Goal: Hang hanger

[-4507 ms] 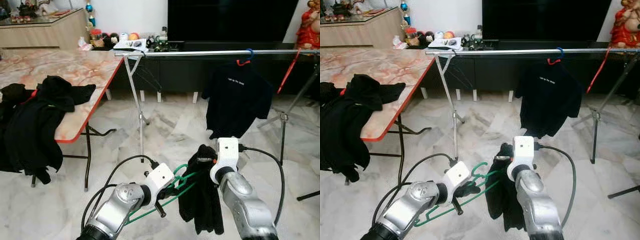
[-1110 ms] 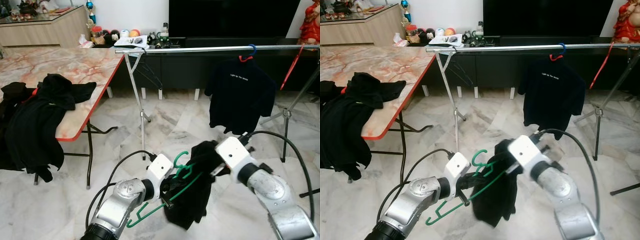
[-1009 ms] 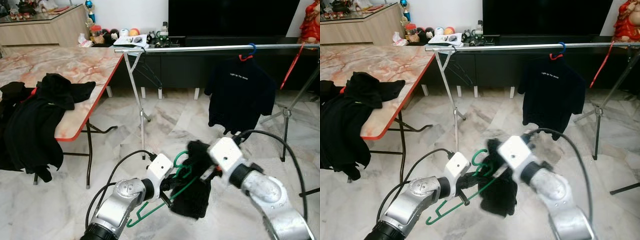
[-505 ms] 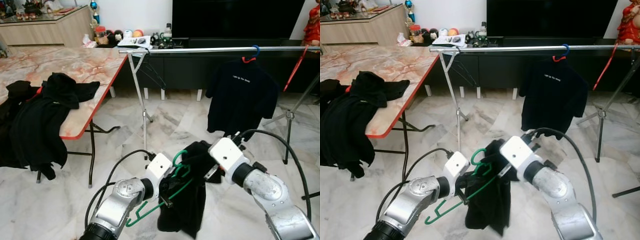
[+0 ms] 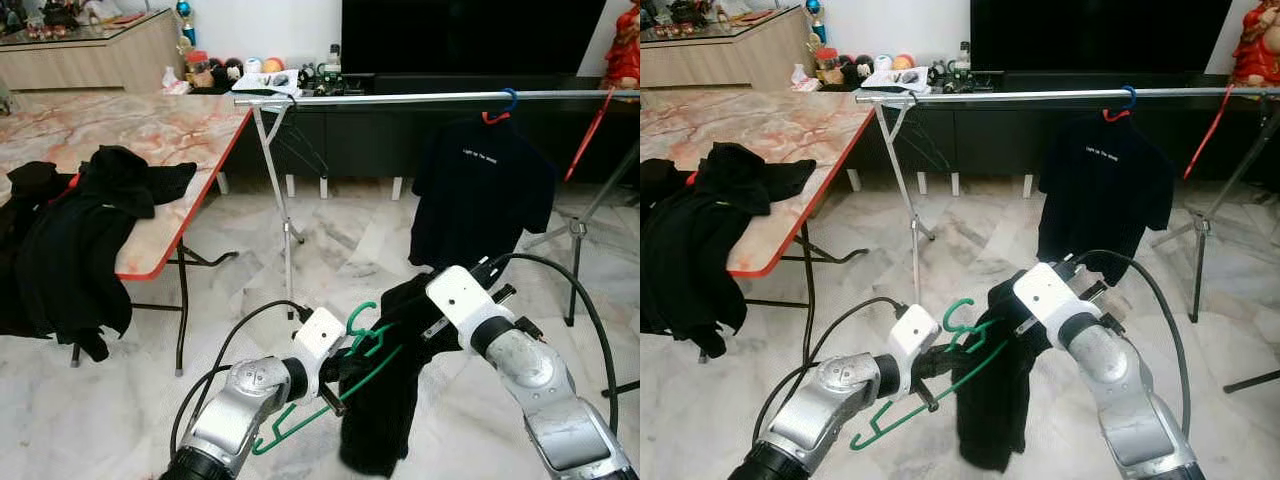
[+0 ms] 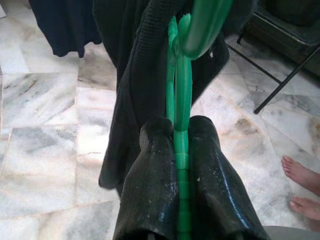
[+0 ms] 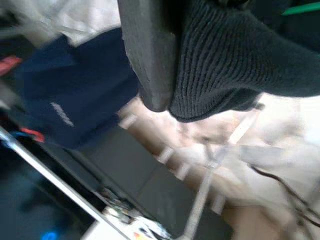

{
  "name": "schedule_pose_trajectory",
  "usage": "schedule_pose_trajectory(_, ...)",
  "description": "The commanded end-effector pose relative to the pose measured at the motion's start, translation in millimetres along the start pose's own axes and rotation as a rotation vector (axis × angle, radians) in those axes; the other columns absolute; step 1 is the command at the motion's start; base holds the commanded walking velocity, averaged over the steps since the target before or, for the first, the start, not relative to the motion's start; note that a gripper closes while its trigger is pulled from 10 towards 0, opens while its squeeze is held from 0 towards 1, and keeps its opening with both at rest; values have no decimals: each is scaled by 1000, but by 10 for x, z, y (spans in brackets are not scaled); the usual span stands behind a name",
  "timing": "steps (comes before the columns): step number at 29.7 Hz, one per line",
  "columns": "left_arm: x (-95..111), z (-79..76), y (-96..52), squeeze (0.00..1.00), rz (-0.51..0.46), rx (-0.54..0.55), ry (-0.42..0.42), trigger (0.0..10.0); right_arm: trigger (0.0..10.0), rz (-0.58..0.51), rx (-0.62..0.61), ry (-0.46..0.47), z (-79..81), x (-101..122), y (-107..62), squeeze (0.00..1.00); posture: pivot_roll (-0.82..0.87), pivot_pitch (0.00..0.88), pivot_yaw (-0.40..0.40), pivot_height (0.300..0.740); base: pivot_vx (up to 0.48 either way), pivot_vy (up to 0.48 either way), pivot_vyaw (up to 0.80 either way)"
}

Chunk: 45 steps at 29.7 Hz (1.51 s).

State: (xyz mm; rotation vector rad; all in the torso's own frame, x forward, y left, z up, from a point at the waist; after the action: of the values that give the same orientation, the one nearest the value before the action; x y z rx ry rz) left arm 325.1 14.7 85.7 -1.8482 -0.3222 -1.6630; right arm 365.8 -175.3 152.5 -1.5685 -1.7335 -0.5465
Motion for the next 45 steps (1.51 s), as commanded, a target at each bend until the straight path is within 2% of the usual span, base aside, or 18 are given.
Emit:
schedule_pose_trajectory(1,26,-2,-19,0,-10,1,-3,10000,10000,22,-138,-5,-296,-23,15,0,58,66,70,740,0,0,0)
schedule_pose_trajectory(3,24,0,-19,0,-9,2,-2,10000,10000,33,-189,31,-393,-37,20,0,58,66,70,740,0,0,0)
schedule_pose_trajectory(5,25,2,-19,0,-9,3,-3,10000,10000,24,-185,29,-395,-11,25,0,59,65,69,740,0,0,0)
schedule_pose_trajectory(10,27,0,-17,0,-11,2,-3,10000,10000,-37,-86,118,-211,110,37,0,58,63,69,740,0,0,0)
schedule_pose_trajectory(11,30,-2,-15,0,-12,1,-4,10000,10000,-92,-6,158,-55,237,26,0,60,62,69,740,0,0,0)
schedule_pose_trajectory(13,31,-2,-15,0,-12,1,-4,10000,10000,-112,28,166,14,288,18,0,59,62,70,740,0,0,0)
schedule_pose_trajectory(15,36,-5,-13,0,-14,0,-5,10000,10000,-152,171,182,276,406,-32,0,58,61,70,740,0,0,0)
schedule_pose_trajectory(18,38,-7,-11,0,-15,-1,-6,10000,10000,-157,239,192,391,431,-63,0,58,61,70,740,0,0,0)
schedule_pose_trajectory(21,38,-6,-11,0,-15,1,-6,10000,10000,-236,382,246,587,636,-194,0,57,62,68,740,0,0,0)
schedule_pose_trajectory(24,37,-3,-9,0,-16,4,-7,10000,10000,-272,504,173,784,681,-342,0,56,63,68,740,0,0,0)
schedule_pose_trajectory(27,37,-4,-7,0,-16,5,-8,10000,10000,-238,491,151,784,596,-325,0,56,63,67,740,0,0,0)
schedule_pose_trajectory(33,24,-4,-8,0,-16,7,-13,10000,10000,-139,412,139,625,406,-230,0,53,65,66,740,0,0,0)
schedule_pose_trajectory(34,23,-4,-8,0,-16,8,-14,10000,10000,-144,418,142,626,421,-236,75,53,65,66,740,0,0,0)
schedule_pose_trajectory(35,23,-4,-8,0,-16,8,-14,10000,10000,-145,420,140,628,423,-238,75,53,65,66,740,0,0,0)
schedule_pose_trajectory(36,23,-3,-9,0,-16,8,-14,10000,10000,-146,422,140,632,428,-240,412,53,65,66,740,0,0,0)
schedule_pose_trajectory(37,23,-3,-9,0,-17,8,-15,10000,10000,-147,424,142,637,432,-242,596,53,65,66,740,0,0,0)
schedule_pose_trajectory(38,24,0,-8,0,-17,10,-17,10000,10000,-146,426,143,645,435,-244,941,57,67,64,740,0,0,0)
schedule_pose_trajectory(45,18,19,-18,0,-17,15,-20,10000,10000,-129,427,128,623,380,-277,980,55,68,66,740,0,0,0)
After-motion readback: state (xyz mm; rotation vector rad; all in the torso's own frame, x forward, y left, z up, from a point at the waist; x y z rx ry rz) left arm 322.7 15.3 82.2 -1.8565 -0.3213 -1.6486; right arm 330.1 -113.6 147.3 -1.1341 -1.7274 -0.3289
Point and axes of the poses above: a point about 5 cm out from each wrist's last joint towards the gripper, its own y axis pointing out of the wrist towards the gripper, its own x axis along the axis of the wrist's last joint, z = x × y, the point moved 5 cm from there along y, pointing out of the wrist towards the gripper, and after that the axes turned 1 degree about y, right-handed, at the moved point
